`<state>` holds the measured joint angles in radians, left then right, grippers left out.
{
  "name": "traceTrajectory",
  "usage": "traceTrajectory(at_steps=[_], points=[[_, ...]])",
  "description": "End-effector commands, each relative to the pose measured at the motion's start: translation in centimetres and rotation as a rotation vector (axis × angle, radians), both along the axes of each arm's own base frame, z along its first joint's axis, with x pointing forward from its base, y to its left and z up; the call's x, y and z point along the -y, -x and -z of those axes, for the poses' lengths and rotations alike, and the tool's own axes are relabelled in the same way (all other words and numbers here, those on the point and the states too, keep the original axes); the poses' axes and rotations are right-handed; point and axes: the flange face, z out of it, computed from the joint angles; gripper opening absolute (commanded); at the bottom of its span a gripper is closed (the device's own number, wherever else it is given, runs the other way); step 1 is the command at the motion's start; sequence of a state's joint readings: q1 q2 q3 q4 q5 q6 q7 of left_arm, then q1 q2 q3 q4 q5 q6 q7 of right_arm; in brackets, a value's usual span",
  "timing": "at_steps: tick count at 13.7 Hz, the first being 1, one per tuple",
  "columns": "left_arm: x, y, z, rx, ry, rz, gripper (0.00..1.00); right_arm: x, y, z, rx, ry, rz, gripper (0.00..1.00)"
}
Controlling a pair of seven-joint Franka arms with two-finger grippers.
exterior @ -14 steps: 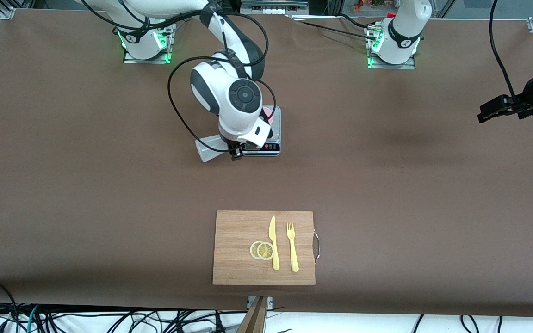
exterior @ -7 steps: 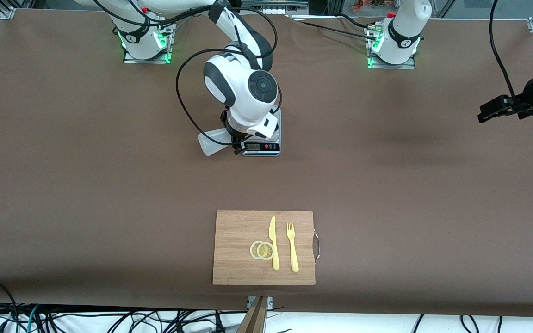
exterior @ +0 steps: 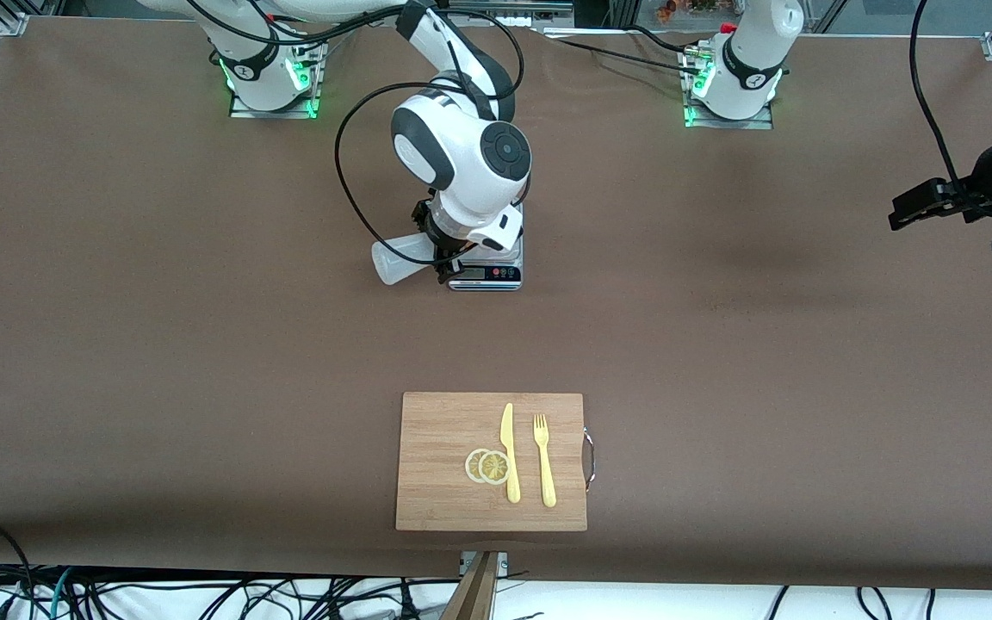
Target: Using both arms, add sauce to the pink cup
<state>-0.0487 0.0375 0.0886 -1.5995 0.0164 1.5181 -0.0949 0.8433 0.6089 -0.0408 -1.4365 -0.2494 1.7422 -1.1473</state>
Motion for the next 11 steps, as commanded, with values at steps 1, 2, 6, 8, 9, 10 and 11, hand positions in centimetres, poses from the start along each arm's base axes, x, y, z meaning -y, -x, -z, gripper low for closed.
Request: traceTrajectory(at_steps=[1,2,6,8,9,10,11], points=[[-0.23,-0.14,-0.27,0.004,0.033,0.002,1.0,-0.3,0.82,-0.13,0.033,0.042,0.0,0.0],[-0.23,-0.14,-0.27,0.004,0.033,0.002,1.0,-0.65,1.2,0.06,0.038,0.053,-0.01,0.0],[-0.23,-0.18,-0.19,0.002,0.033,0.002,1.0,-0.7,1.56,0.51,0.045,0.083,-0.004,0.0],[-0.23,-0.18,-0.19,0.002,0.033,0.002,1.0,-0.67,1.67,0.53,0.042,0.09,-0.004,0.0],[-0.23,-0.18,-0.19,0.002,0.033,0.002,1.0,-0.67,1.66,0.53,0.043,0.091,-0.005,0.0],[-0.23,-0.18,-0.19,0.002,0.033,0.002,1.0,-0.65,1.67,0.53,0.042,0.092,-0.004,0.0],[-0.23,-0.18,-0.19,0.002,0.033,0.002,1.0,-0.81,1.81,0.53,0.043,0.091,-0.008,0.0]])
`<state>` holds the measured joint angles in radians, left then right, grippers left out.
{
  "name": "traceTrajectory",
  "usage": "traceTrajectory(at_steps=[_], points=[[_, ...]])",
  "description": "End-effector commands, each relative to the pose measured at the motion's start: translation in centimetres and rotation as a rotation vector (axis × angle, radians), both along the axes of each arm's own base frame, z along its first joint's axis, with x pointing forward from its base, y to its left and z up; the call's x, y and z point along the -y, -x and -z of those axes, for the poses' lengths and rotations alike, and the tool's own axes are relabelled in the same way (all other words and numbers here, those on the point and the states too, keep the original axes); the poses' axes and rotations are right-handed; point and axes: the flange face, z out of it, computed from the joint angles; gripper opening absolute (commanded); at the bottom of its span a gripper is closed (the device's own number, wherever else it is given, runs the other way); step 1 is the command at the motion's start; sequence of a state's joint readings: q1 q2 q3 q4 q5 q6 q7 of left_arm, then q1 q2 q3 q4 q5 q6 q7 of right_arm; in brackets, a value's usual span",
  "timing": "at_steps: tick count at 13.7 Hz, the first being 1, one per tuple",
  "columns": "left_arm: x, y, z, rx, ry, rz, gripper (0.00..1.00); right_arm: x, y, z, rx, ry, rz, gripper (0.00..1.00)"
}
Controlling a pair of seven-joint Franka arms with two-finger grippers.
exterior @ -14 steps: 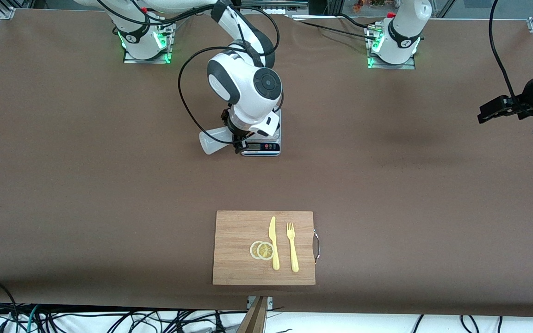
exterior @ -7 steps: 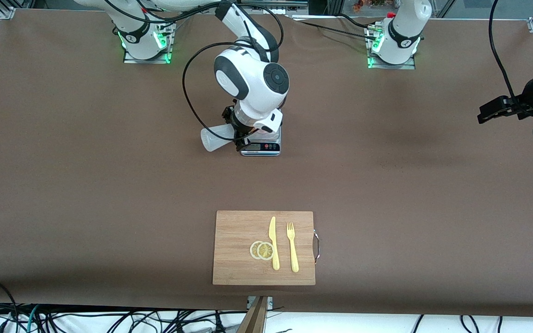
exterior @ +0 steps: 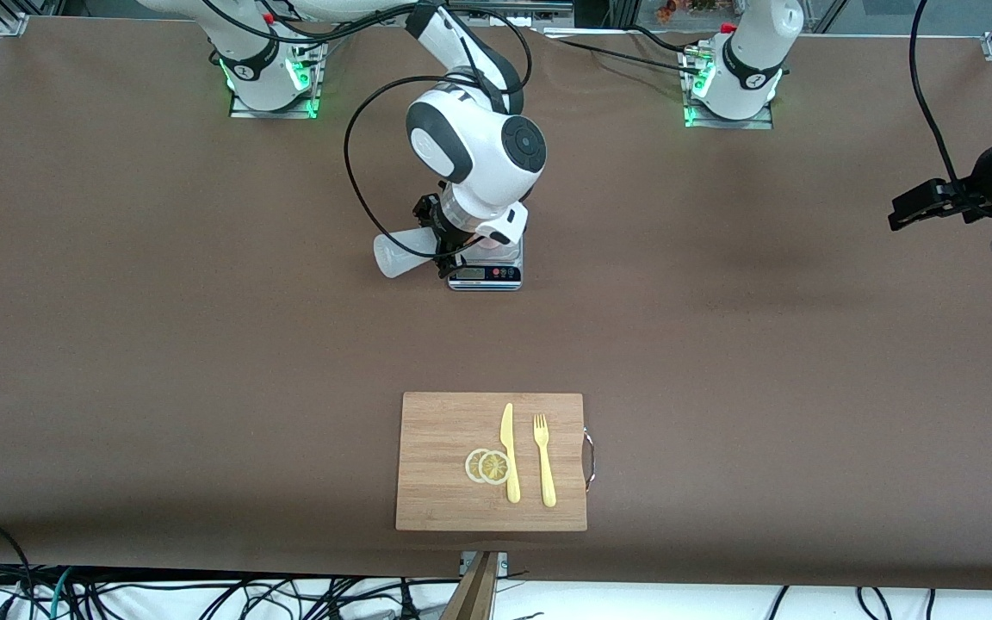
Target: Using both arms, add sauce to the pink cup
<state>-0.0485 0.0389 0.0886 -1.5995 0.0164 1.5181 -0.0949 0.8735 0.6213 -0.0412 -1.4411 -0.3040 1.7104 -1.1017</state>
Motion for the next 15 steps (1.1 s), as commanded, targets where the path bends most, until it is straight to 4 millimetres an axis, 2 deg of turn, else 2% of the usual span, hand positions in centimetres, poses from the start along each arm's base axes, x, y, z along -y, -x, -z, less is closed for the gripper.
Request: traceTrajectory(at_steps=[1,8,15], points=[[-0.2,-0.1,-0.3,0.004,0.033,0.003,1.0,-0.2,0.5,-0.5,0.017,0.02,-0.004,0.0],[-0.2,-0.1,-0.3,0.004,0.033,0.003,1.0,-1.1,1.8,-0.6,0.008,0.031,-0.028,0.0],[-0.2,-0.1,-0.3,0.004,0.033,0.003,1.0,-1.1,2.1,-0.5,-0.003,0.044,-0.034,0.0]])
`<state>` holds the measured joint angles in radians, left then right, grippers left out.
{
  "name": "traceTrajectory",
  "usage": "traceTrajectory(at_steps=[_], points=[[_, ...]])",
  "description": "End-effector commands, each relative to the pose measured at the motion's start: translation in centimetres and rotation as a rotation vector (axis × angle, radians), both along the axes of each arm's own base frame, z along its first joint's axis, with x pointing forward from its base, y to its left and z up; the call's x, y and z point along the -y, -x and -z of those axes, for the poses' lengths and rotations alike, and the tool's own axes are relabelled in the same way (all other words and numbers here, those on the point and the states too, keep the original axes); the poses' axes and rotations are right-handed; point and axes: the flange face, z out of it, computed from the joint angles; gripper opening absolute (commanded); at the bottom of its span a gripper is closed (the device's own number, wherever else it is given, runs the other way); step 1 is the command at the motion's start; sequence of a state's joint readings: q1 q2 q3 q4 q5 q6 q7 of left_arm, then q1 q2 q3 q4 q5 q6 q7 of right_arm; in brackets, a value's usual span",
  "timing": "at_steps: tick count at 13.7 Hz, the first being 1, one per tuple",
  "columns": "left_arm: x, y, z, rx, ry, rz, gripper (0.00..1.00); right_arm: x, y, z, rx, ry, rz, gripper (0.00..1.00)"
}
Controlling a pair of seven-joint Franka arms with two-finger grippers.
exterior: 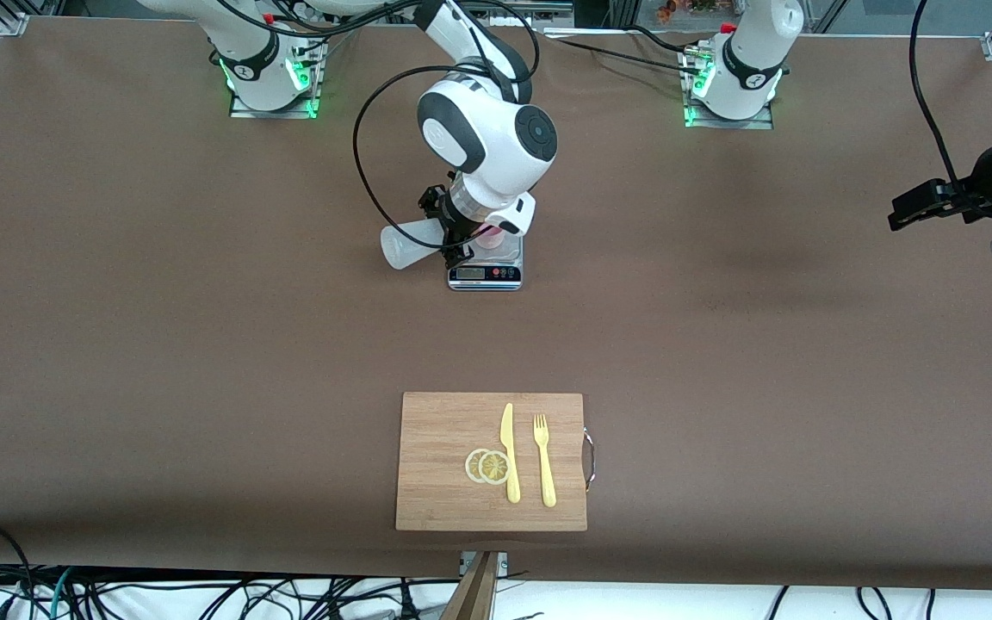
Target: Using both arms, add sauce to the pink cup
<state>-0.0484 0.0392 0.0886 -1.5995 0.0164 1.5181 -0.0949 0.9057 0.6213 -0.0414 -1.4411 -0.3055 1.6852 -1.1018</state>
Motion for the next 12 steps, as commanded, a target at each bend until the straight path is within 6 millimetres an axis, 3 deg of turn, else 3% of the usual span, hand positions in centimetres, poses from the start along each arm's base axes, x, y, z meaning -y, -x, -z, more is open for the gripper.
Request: traceTrajectory(at_steps=[1,12], points=[[-0.22,-0.14,-0.28,0.004,0.033,0.003,1.0,-0.01,0.53,-0.59,0.008,0.026,-0.013,0.0],[-0.22,-0.14,-0.28,0.004,0.033,0.003,1.0,0.22,0.66,-0.74,0.01,0.057,-0.02,0.0]])
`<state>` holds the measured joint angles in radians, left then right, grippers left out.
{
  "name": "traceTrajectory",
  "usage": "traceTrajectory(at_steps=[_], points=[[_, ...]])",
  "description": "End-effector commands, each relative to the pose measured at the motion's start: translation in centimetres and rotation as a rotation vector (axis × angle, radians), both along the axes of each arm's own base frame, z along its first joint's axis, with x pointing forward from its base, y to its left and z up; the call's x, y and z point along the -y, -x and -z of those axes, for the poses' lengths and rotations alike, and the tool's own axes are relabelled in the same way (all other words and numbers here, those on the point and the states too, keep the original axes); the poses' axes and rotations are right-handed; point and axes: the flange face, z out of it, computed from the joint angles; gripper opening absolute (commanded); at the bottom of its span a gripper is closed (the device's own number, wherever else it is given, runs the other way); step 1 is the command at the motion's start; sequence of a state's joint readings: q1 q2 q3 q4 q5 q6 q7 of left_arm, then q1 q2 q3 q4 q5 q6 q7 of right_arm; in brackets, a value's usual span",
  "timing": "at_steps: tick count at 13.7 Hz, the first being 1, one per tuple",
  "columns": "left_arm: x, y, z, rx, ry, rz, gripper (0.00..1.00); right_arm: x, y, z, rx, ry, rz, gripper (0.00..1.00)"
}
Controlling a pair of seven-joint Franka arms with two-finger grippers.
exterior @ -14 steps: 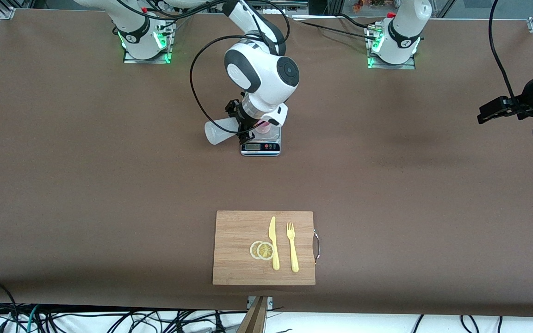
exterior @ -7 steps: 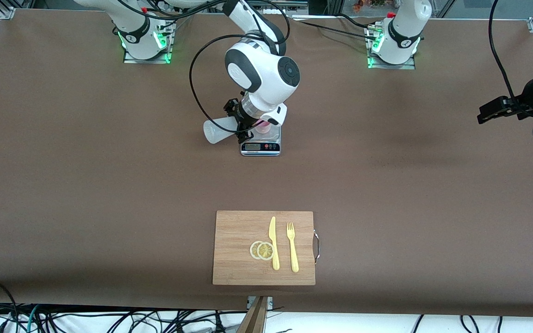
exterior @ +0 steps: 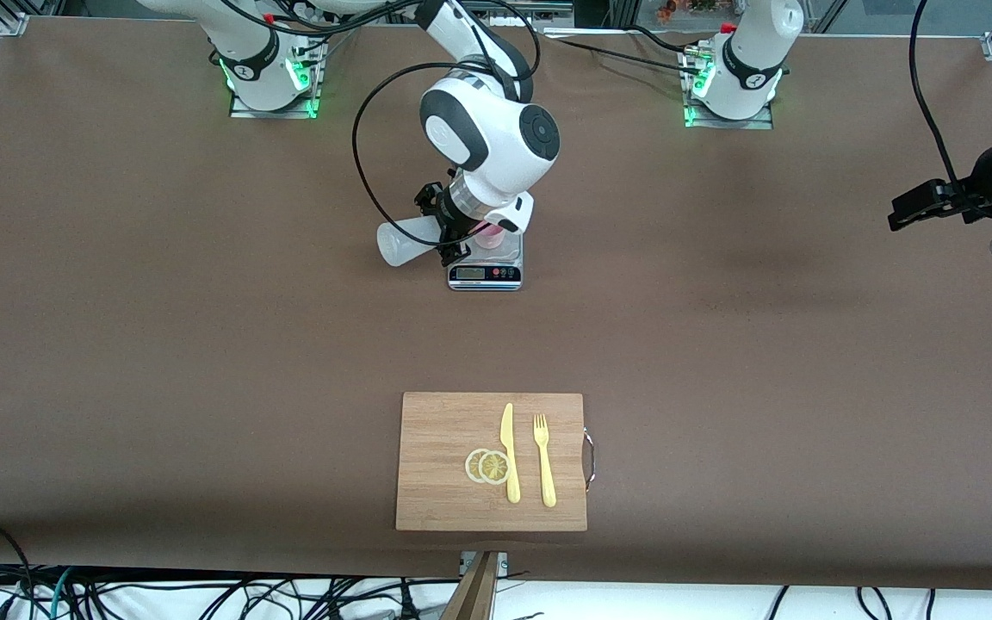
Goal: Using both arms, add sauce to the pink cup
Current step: 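Carry the squeeze bottle back with the right gripper and lower it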
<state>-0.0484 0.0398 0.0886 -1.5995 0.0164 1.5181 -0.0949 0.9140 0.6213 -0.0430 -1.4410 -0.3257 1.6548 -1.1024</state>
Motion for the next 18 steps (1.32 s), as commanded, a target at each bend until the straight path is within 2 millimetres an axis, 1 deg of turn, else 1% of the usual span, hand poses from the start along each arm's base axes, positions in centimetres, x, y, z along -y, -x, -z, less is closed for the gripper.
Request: traceTrajectory(at_steps=[1,3,5,6,8,9,11,13,15,16,18], points=[[-0.2,-0.2,-0.2,0.003,0.033,0.003,1.0,0.1,0.3,-0.8,0.013,0.018,-0.01,0.0],[-0.2,-0.2,-0.2,0.003,0.033,0.003,1.0,0.3,-0.2,-0.8,0.008,0.001,-0.008,0.0],[-0.2,-0.2,-0.2,0.003,0.033,0.004,1.0,1.2,-1.6,-1.0,-0.003,-0.031,0.005,0.0],[-0.2,-0.1,-0.3,0.005,0.033,0.004,1.0,1.7,-2.4,-1.1,-0.031,-0.072,0.005,0.0],[-0.2,-0.1,-0.3,0.005,0.033,0.003,1.0,1.8,-3.0,-1.5,-0.069,-0.146,0.007,0.0],[-0.2,-0.2,-0.2,0.003,0.033,0.003,1.0,2.7,-4.0,-1.5,-0.07,-0.164,0.031,0.0],[-0.2,-0.1,-0.3,0.005,0.033,0.003,1.0,3.7,-5.4,-2.1,-0.105,-0.238,0.032,0.0],[-0.2,-0.2,-0.2,0.003,0.033,0.004,1.0,6.4,-8.1,-2.8,-0.141,-0.327,0.062,0.0],[-0.2,-0.2,-0.2,0.003,0.033,0.004,1.0,10.7,-11.7,-3.1,-0.207,-0.461,0.089,0.0],[-0.2,-0.2,-0.2,0.003,0.033,0.004,1.0,12.5,-12.9,-3.4,-0.241,-0.528,0.082,0.0],[-0.2,-0.2,-0.2,0.003,0.033,0.004,1.0,16.8,-15.5,-3.6,-0.274,-0.633,0.1,0.0]])
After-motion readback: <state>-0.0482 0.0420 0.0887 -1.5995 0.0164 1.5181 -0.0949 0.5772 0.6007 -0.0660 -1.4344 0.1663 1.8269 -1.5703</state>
